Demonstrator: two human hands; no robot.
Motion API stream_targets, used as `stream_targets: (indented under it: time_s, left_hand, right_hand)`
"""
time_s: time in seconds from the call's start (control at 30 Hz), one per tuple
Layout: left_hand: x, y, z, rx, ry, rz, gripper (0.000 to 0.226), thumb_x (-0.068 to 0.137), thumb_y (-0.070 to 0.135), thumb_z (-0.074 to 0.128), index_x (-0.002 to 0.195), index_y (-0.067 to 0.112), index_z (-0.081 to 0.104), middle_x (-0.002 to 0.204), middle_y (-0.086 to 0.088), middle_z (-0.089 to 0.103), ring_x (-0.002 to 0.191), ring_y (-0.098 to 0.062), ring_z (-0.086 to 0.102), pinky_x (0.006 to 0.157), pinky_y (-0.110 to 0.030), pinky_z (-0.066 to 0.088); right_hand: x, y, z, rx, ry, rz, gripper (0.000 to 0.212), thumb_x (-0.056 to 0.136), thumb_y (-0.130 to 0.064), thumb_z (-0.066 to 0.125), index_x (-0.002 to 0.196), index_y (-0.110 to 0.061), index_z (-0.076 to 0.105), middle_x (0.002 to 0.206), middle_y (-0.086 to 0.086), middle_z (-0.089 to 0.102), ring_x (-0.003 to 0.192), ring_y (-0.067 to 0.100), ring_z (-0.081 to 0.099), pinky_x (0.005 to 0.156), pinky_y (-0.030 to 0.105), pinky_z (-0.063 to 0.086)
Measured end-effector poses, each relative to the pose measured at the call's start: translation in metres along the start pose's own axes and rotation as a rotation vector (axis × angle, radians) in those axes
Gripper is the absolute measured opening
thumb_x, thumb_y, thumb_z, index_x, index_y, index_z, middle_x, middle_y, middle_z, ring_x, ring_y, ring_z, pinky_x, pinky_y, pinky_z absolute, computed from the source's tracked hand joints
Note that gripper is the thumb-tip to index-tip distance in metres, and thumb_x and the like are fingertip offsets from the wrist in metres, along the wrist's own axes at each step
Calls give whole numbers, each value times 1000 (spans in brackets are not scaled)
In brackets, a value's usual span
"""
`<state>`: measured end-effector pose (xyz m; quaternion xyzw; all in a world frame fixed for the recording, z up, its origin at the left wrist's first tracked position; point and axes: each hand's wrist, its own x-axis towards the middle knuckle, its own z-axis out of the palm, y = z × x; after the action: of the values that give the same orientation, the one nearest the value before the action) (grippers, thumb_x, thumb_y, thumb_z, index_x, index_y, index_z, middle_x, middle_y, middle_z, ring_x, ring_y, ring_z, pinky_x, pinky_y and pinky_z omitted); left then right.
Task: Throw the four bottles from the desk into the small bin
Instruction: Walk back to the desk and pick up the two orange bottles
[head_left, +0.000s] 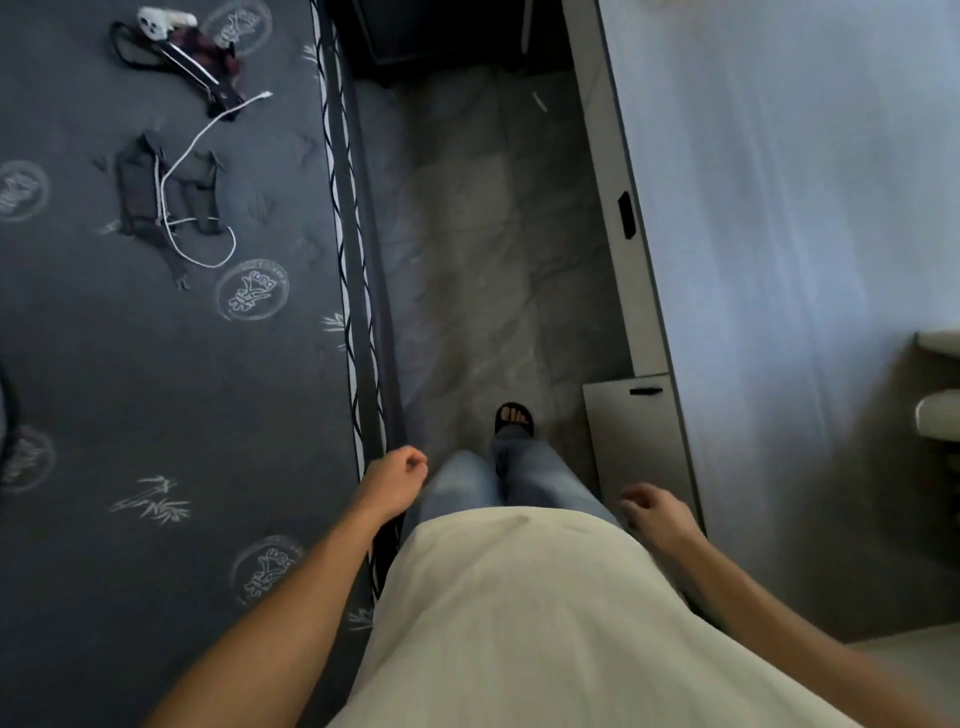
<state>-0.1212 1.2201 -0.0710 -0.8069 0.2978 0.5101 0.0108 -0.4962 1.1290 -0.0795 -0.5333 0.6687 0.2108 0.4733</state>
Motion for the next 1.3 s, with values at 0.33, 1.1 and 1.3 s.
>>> stream_targets:
  time_s: [0.33,1.1,1.3]
  left_hand:
    - [21,-31,-49,-65,-50,-233,23,99,18,56,111,8,74,116,-15,73,103,-27,68,83,-32,49]
    - [285,274,-349,22,-19,71,21,93,26,57,109,23,71,110,-5,75,101,-30,71,97,-42,54]
    - [325,325,-378,86,-20,69,20,95,23,58,109,20,72,110,-8,75,101,-30,72,96,-42,54]
  right_hand:
    - [90,-190,-104,26,42,-269,28,98,-30,55,124,-22,64,118,2,68,98,17,63,86,29,52]
    - [172,-306,-198,134,-40,133,32,96,-33,59,125,-20,66,127,5,67,116,26,61,94,31,44]
    - [226,-350,-261,157,-20,113,29,95,-28,60,121,-18,68,128,8,66,118,29,59,96,34,44]
